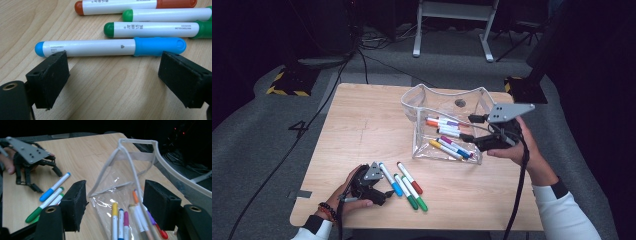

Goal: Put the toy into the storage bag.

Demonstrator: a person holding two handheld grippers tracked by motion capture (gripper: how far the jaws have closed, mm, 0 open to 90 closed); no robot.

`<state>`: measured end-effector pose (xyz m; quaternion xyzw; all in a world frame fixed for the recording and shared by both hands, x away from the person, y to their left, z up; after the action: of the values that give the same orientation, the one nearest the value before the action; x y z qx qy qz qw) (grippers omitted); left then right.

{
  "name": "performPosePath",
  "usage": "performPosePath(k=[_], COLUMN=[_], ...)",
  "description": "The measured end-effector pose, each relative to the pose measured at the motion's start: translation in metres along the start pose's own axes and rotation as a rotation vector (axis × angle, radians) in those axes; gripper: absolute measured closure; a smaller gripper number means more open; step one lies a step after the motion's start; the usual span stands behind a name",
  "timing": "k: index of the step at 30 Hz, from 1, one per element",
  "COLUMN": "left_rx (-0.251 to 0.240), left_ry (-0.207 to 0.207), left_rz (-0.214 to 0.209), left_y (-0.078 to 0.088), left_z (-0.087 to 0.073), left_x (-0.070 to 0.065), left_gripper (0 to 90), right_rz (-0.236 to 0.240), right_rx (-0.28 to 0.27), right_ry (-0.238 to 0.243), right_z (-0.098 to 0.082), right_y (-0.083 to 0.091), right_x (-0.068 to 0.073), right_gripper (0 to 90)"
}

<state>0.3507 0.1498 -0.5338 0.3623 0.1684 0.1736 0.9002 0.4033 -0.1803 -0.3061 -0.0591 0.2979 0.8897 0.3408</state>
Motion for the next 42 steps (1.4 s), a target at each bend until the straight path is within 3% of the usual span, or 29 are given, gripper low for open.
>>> performPosePath(k=[3,6,8,10,15,16,18,20,26,27,33,39,40,42], left_rx=[0.0,0.0,0.0,0.0,0.0,0.0,0.0,0.0,0.0,0.0,0.0,0.0,0.0,0.0], left_ry=[0.0,0.0,0.001,0.0,0.0,0.0,0.0,0.0,0.0,0.0,0.0,0.0,0.0,-0.001], left_rz=[0.0,0.0,0.0,0.0,0.0,0.0,0.001,0.0,0.0,0.0,0.0,0.001,0.0,0.001], left_y=[0.0,0.0,0.0,0.0,0.0,0.0,0.0,0.0,0.0,0.0,0.0,0.0,0.0,0.0], left_z=[0.0,0.0,0.0,0.0,0.0,0.0,0.0,0.0,0.0,0.0,0.0,0.0,0.0,0.0], left_x=[0.0,0.0,0.0,0.0,0.0,0.0,0.0,0.0,0.0,0.0,0.0,0.0,0.0,0.0], left_gripper=[10.1,10.1,10.2,10.1,10.1,10.2,10.2,10.2,10.1,10.1,10.2,10.2,10.2,10.2], right_rz=[0.019,0.042,0.042,0.078,0.123,0.137,0.143,0.171,0.211,0.219,0.259,0.222,0.198,0.196], right_rx=[-0.009,0.008,0.015,0.037,0.063,0.09,0.099,0.136,0.176,0.186,0.188,0.225,0.248,0.259], right_ry=[0.002,0.033,0.04,0.056,0.055,0.054,0.055,0.049,0.047,0.039,0.024,0.035,0.054,0.027], right_z=[-0.005,-0.023,-0.027,-0.041,-0.057,-0.067,-0.07,-0.082,-0.095,-0.099,-0.1,-0.103,-0.104,-0.107], right_y=[0.001,-0.008,-0.011,-0.025,-0.044,-0.059,-0.064,-0.085,-0.113,-0.124,-0.146,-0.162,-0.166,-0.167], right_x=[0.011,0.037,0.042,0.061,0.081,0.091,0.095,0.107,0.12,0.126,0.141,0.148,0.148,0.143], right_gripper=[34.5,32.6,31.3,30.9,30.7,30.8,30.9,31.5,34.1,35.0,38.2,44.3,50.2,53.5])
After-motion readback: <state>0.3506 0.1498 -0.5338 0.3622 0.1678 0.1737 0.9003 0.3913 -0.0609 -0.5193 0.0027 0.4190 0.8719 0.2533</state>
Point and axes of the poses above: each handheld gripper's, and its own axes: y roughly backward along the jaws, z roughly out of its top, x roughly to its left, the point moved 4 cm from there along -y, roughly forward along the jaws, and after that the axes turned 13 degrees about -z, right-handed, at the moved point
